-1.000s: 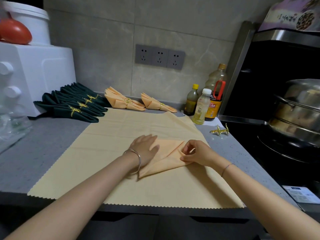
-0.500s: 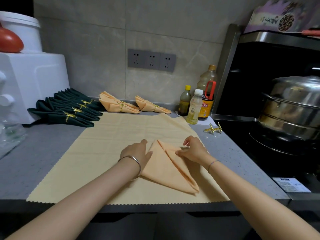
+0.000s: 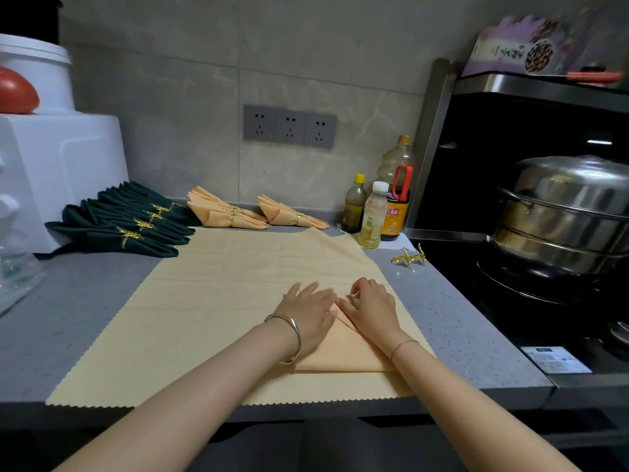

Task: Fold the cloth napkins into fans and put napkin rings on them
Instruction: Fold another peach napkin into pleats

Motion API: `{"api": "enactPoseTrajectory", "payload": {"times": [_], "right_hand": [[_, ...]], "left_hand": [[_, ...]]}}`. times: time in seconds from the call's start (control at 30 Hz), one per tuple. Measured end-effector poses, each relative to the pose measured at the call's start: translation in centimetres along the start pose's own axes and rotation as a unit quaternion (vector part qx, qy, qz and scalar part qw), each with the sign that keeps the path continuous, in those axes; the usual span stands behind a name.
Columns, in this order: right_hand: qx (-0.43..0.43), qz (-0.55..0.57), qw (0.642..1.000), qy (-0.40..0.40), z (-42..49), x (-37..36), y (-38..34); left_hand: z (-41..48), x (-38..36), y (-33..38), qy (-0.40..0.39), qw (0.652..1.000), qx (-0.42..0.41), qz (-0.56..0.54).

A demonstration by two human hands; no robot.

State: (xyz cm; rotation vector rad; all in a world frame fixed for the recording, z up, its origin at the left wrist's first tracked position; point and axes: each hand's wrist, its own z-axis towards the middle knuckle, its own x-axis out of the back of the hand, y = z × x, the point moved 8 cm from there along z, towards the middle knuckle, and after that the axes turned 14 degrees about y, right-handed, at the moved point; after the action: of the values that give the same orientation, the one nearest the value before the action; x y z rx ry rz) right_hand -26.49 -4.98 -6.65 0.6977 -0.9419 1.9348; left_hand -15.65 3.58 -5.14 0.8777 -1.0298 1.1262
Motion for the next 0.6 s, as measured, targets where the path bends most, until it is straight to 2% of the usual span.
{"api": "enactPoseTrajectory", "payload": {"times": [0.13, 0.3, 0.43, 0.6], "right_hand": [[-0.006, 0.032, 0.999, -0.016, 0.0, 0.0, 0.0], [-0.005, 0.192, 0.98, -0.056, -1.3, 1.7, -0.9], [0.041, 0.192, 0.971, -0.139, -4.3, 3.2, -0.7], [0.054, 0.184, 0.967, -0.168, -8.0, 5.6, 1.7]], "left_hand": [[-0.4, -2.6, -0.8, -0.05, 0.999, 0.007, -0.008], [-0.6, -3.6, -1.2, -0.045, 0.998, 0.01, -0.035], [-0.5, -3.8, -1.3, -0.038, 0.998, 0.01, -0.04], [-0.5, -4.0, -1.4, -0.037, 0.998, 0.014, -0.042]]}}
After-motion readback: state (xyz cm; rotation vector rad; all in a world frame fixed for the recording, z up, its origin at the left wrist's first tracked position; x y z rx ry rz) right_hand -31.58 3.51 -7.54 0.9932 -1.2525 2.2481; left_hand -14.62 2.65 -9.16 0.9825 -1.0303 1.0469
